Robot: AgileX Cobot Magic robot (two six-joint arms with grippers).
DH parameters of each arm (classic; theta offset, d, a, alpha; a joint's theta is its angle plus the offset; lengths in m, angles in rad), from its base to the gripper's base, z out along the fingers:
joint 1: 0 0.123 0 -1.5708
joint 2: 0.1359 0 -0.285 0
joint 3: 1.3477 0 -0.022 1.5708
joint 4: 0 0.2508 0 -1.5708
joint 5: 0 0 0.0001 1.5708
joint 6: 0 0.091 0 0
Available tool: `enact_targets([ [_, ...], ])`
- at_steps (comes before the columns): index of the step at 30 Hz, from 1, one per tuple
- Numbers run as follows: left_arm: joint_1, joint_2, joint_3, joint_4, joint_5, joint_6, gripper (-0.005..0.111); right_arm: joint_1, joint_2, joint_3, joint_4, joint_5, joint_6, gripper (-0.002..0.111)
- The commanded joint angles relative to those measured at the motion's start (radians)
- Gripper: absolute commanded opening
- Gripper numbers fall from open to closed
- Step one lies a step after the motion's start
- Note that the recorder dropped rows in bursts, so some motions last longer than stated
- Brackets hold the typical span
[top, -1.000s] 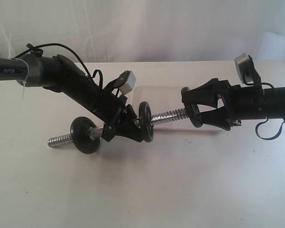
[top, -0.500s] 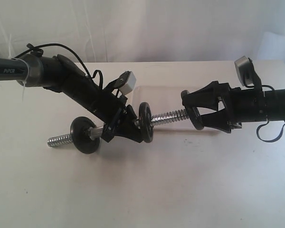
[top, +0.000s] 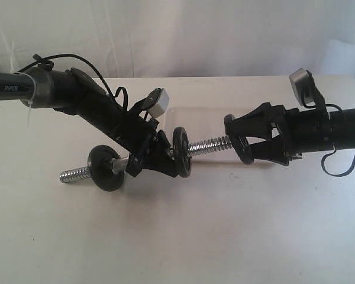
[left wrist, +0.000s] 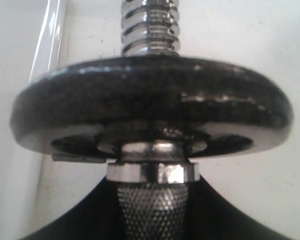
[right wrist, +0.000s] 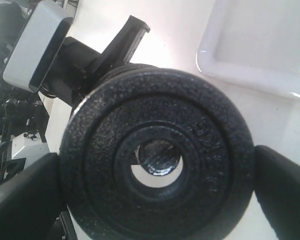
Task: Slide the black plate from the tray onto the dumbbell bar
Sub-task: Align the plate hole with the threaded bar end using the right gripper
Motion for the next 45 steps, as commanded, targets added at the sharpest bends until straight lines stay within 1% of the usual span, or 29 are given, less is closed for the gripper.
enact_targets([
  [1,-0.002,-0.017,-0.005,-0.123,0.046,0.023,0.0,0.003,-0.021,0.003,0.051,0.061,0.0,0.0],
  [6,-0.002,-0.017,-0.005,-0.137,0.046,0.025,0.0,0.029,-0.021,0.003,0.12,0.061,-0.002,0.0],
  [17,-0.002,-0.017,-0.005,-0.141,0.049,0.027,0.0,0.038,-0.021,0.003,0.069,0.061,-0.002,0.0],
  [25,-0.002,-0.017,-0.005,-0.141,0.061,0.027,0.0,0.02,-0.021,0.003,0.06,0.061,-0.006,0.0],
  [28,-0.002,-0.017,-0.005,-0.141,0.075,0.027,0.0,0.02,-0.021,-0.003,0.06,0.036,-0.013,0.0],
  [35,-0.002,-0.017,-0.005,-0.144,0.078,0.027,0.0,0.018,-0.021,-0.002,0.063,0.055,-0.02,0.0],
  [38,-0.002,-0.017,-0.005,-0.144,0.078,0.027,0.0,0.009,-0.021,-0.009,0.062,0.014,-0.011,0.0],
  [45,-0.002,-0.017,-0.005,-0.144,0.078,0.027,0.0,-0.011,-0.021,-0.033,0.058,0.039,0.002,0.0],
])
